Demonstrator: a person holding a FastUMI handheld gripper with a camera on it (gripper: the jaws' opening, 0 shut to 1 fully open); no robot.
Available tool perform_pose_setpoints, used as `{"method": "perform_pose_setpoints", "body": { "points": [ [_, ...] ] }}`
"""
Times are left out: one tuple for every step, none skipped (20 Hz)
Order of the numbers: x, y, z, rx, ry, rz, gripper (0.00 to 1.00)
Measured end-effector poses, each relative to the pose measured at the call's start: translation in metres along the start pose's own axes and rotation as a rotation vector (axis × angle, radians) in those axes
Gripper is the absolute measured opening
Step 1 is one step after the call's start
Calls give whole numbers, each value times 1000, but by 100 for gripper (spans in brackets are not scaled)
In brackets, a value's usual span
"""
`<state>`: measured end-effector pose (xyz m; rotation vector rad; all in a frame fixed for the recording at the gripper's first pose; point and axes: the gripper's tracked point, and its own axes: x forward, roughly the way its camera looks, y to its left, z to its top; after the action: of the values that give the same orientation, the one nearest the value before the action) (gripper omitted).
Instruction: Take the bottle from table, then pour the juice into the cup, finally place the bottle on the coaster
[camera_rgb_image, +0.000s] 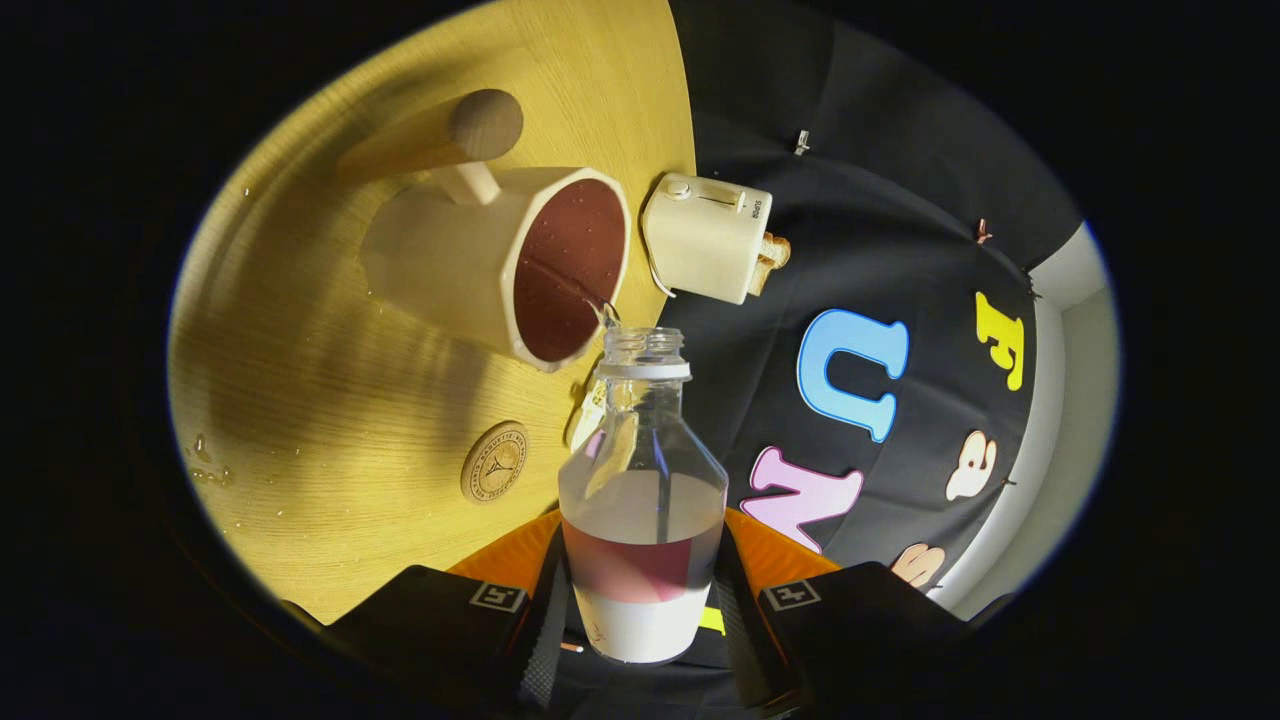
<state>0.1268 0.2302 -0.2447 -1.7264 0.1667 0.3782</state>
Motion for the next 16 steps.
{"method": "perform_pose_setpoints", "body": {
  "points": [
    [1,1,0,0,1,2,70],
    [0,2,0,-1,1,4,70],
    [1,2,0,-3,1,6,70],
    [1,2,0,-7,-1,5,70],
    [3,0,1,-13,-2,2,70],
    [3,-1,1,-18,-4,1,70],
    [3,0,1,-21,-5,0,70],
    [4,0,2,-23,-7,0,70],
    [4,0,3,-26,-8,0,70],
    [3,0,3,-30,-10,0,70],
    [3,1,3,-34,-13,1,70],
    [3,1,4,-38,-15,0,70],
    [3,1,4,-43,-15,-1,70],
    [2,2,4,-48,-15,1,70],
    [3,1,4,-53,-15,-1,70],
    [2,1,4,-57,-16,-2,70]
  ]
}}
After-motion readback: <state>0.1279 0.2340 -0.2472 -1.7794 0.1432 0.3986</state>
